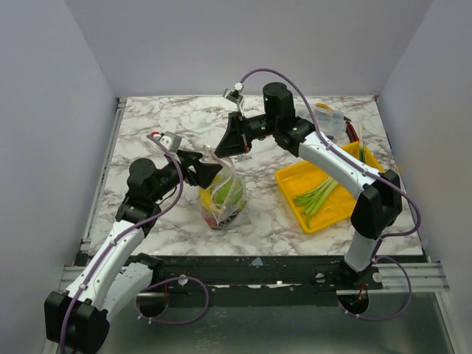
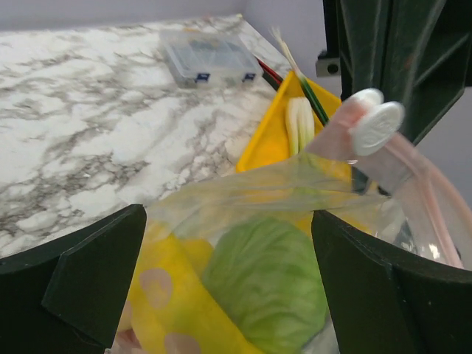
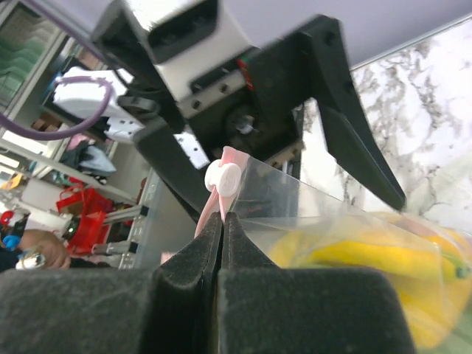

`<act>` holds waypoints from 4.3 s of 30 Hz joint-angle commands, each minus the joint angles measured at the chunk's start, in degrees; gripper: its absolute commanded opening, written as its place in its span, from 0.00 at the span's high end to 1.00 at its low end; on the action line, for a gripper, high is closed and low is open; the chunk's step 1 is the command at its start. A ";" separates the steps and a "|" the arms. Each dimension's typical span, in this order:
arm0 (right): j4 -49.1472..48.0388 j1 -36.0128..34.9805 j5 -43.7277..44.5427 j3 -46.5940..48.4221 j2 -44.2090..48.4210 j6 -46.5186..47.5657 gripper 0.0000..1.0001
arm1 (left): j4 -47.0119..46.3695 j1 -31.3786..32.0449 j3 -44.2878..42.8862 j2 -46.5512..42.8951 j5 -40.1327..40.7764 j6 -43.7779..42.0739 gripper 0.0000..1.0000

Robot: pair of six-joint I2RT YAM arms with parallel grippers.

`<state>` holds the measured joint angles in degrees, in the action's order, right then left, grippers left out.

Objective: Place the food in the zip-top bag and seal the zipper
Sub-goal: Adjust the zipper food storage bag at the center of the board, then zip the zipper food storage bag at the center of the board.

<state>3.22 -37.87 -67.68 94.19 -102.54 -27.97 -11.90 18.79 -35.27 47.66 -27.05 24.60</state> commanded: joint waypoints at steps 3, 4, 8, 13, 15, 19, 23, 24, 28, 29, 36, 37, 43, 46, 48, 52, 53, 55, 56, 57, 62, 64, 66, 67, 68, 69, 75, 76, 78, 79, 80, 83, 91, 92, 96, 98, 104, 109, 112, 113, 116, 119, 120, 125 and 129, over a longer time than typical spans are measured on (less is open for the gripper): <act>-6.84 -0.80 -7.99 -0.28 0.46 -5.31 1.00 | -7.72 -0.08 -1.17 4.73 -13.49 0.96 0.25; -6.99 -0.87 -7.84 -0.61 0.78 -5.56 1.00 | -8.40 -0.07 -1.35 4.96 -13.26 1.70 0.31; -6.94 -1.06 -5.97 -1.75 1.68 -7.29 1.00 | -12.35 -0.11 -0.54 5.47 -13.37 4.54 0.82; 1.92 -1.20 2.24 -0.96 2.38 -6.28 0.89 | -11.62 0.02 1.90 2.89 -8.06 7.78 1.00; 9.36 -1.32 8.03 0.49 2.84 -3.28 0.85 | -10.52 0.02 3.56 0.37 -4.59 9.19 1.00; 17.38 -1.71 16.65 1.16 4.13 -2.21 0.69 | -10.29 0.07 7.04 -4.49 1.39 12.82 1.00; 19.44 -2.12 22.54 0.47 6.51 -3.33 0.47 | -10.41 0.11 8.86 -6.23 2.86 14.28 1.00; 18.51 -2.18 22.53 -0.38 7.14 -4.02 0.43 | -10.94 0.11 9.32 -6.41 2.83 14.58 1.00; 15.98 -2.19 22.07 -1.89 8.21 -4.60 0.26 | -12.27 0.11 10.29 -6.69 1.97 15.01 1.00; 15.85 -2.21 21.87 -1.81 8.23 -4.41 0.22 | -12.43 0.11 10.47 -6.85 1.76 15.04 1.00; 21.55 -6.74 25.76 3.91 5.53 11.91 0.05 | -11.96 0.11 10.22 -7.23 0.19 14.52 1.00; 23.53 -8.58 30.26 5.80 4.67 15.45 0.05 | -11.87 0.11 10.10 -7.29 -0.04 14.51 1.00; 25.69 -11.66 38.41 10.27 1.50 24.28 0.09 | -9.18 0.11 8.81 -7.50 -1.65 13.17 1.00; 26.46 -11.70 39.09 10.81 1.58 25.03 0.17 | -6.92 0.11 7.89 -8.09 -2.50 11.32 1.00; 25.99 -11.70 38.13 10.20 2.61 24.61 0.22 | -5.75 0.11 7.86 -8.49 -2.63 10.67 1.00; 24.03 -11.71 36.19 7.96 4.30 22.45 0.32 | -4.97 0.11 8.29 -9.08 -3.86 10.12 1.00; 24.07 -11.70 35.81 7.74 4.21 22.20 0.38 | -4.89 0.11 8.42 -9.12 -4.13 10.12 1.00; 24.08 -11.70 34.85 7.37 3.87 21.83 0.45 | -4.36 0.11 8.34 -9.28 -4.55 10.12 1.00; 23.80 -11.70 34.33 7.02 3.76 21.58 0.46 | -3.92 0.11 8.21 -9.38 -4.66 9.96 1.00; 23.45 -11.77 34.20 6.74 3.70 21.53 0.47 | -3.39 0.11 8.12 -9.42 -4.75 9.70 1.00; 20.73 -11.92 35.92 5.04 5.00 21.04 0.51 | -2.10 0.11 8.16 -10.34 -4.54 9.46 1.00; 21.10 -12.26 36.69 5.40 5.16 21.42 0.56 | -1.25 0.12 7.54 -10.31 -4.62 9.27 1.00; 21.61 -12.49 38.94 5.53 5.23 21.68 0.68 | 0.23 0.15 6.38 -10.32 -5.04 9.03 1.00; 20.99 -12.49 40.01 5.11 5.39 21.41 0.75 | 0.80 0.11 5.91 -10.39 -5.57 8.83 1.00; 20.35 -12.49 40.48 4.45 5.73 21.14 0.84 | 1.63 0.11 5.45 -10.54 -5.84 8.72 1.00; 19.59 -12.49 40.67 3.76 6.28 20.52 0.93 | 2.79 0.07 4.97 -10.86 -5.78 8.42 0.99; 13.66 -9.93 26.11 -2.42 9.53 16.63 1.00 | 9.35 -1.16 4.50 -16.29 -8.59 5.24 0.44; 13.23 -9.47 23.16 -2.88 9.63 16.24 1.00 | 9.14 -1.41 4.98 -17.51 -8.28 5.03 0.36; 12.97 -8.46 17.44 -3.29 9.49 15.32 1.00 | 8.77 -2.33 5.47 -19.06 -7.28 5.22 0.25; 12.65 -7.97 14.49 -3.52 9.54 14.82 1.00 | 8.38 -3.24 5.47 -19.40 -7.21 5.76 0.22; 12.02 -7.45 10.85 -3.86 9.61 14.35 1.00 | 7.49 -4.21 5.63 -19.60 -7.81 6.38 0.20; 9.95 -5.77 6.07 -5.07 10.68 12.14 1.00 | 1.56 -7.91 6.30 -19.45 -14.48 8.35 0.19; 5.33 -3.83 -0.03 -8.04 12.96 8.83 1.00 | -15.66 -10.26 7.67 -15.03 -30.93 16.93 0.22; 5.15 -3.84 -0.40 -8.15 13.03 8.85 1.00 | -17.37 -10.26 7.75 -14.57 -31.57 17.62 0.24; 5.26 -3.82 -1.41 -8.06 12.76 8.72 1.00 | -22.09 -10.26 7.38 -11.77 -33.60 21.60 0.33; 4.99 -3.80 -2.22 -8.15 12.63 8.73 1.00 | -28.58 -10.24 7.78 -9.14 -35.59 26.91 0.35; 5.21 -3.83 -2.16 -8.50 12.97 8.81 1.00 | -39.40 -10.33 6.54 -3.07 -38.41 37.42 0.72; 8.12 -3.79 -1.45 -7.28 12.56 10.28 1.00 | -46.04 -10.35 7.43 -2.27 -39.65 42.43 0.89; 13.93 -3.85 2.60 -5.94 12.66 13.45 0.84 | -39.68 -10.35 5.99 -3.84 -40.22 39.05 1.00; 16.84 -3.87 4.93 -4.96 12.68 15.02 0.73 | -36.47 -10.35 5.50 -4.84 -39.96 36.98 1.00; 27.80 -4.02 15.12 -2.83 14.46 19.51 0.46 | -18.88 -10.33 2.44 -8.85 -38.11 24.76 1.00; 31.27 -5.31 25.63 -4.36 18.74 21.47 0.25 | -8.88 -10.35 0.57 -10.17 -37.47 18.39 1.00; 32.44 -6.70 28.06 -4.26 19.49 22.88 0.21 | -7.08 -10.35 0.01 -10.18 -37.61 17.42 1.00; 35.65 -13.80 42.43 -2.34 20.30 31.01 0.15 | -3.46 -10.35 -1.54 -10.26 -37.29 17.07 1.00; 34.37 -14.51 42.71 -0.70 18.74 34.20 0.12 | -3.35 -10.35 -2.13 -10.64 -37.29 17.35 1.00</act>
<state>35.24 -52.31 -32.73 91.29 -82.11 0.16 -18.06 8.64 -35.22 37.91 -65.12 44.12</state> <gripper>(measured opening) 0.876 0.007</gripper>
